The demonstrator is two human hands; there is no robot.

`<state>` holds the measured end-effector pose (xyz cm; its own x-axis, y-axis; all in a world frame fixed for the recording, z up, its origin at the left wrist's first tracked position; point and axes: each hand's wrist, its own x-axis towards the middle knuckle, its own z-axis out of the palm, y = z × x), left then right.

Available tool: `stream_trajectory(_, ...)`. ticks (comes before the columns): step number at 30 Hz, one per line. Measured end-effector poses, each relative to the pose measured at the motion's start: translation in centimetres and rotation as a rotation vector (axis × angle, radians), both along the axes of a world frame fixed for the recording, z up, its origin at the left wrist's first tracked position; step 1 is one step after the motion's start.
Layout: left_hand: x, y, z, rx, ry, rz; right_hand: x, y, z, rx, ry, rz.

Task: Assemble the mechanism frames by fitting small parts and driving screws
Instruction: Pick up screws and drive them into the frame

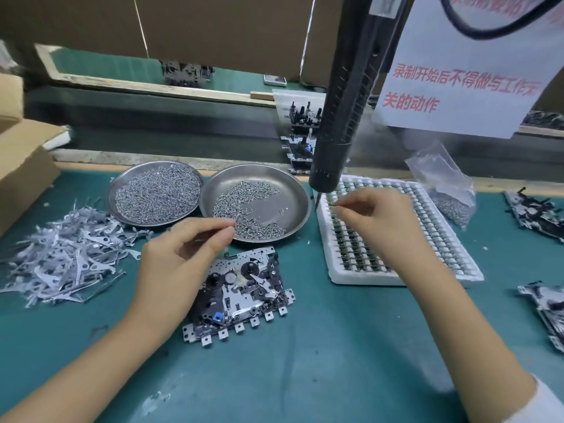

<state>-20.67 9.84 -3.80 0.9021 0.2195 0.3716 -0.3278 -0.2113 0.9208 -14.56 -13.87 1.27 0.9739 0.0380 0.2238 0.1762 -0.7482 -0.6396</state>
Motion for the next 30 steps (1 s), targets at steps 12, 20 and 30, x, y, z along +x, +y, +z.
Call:
stream_trajectory(12,-0.1,-0.2,0.3,-0.143,0.043,-0.024,2.3,-4.2,-1.4,-0.410,-0.142,0.008)
stream_trajectory(20,-0.4,-0.5,0.3,-0.094,0.018,-0.024,-0.8,-2.2,-0.7,0.252,-0.045,0.064)
stream_trajectory(30,-0.8,-1.0,0.0,-0.030,-0.014,-0.113,-3.4,5.9,-2.1,0.795,0.231,0.331)
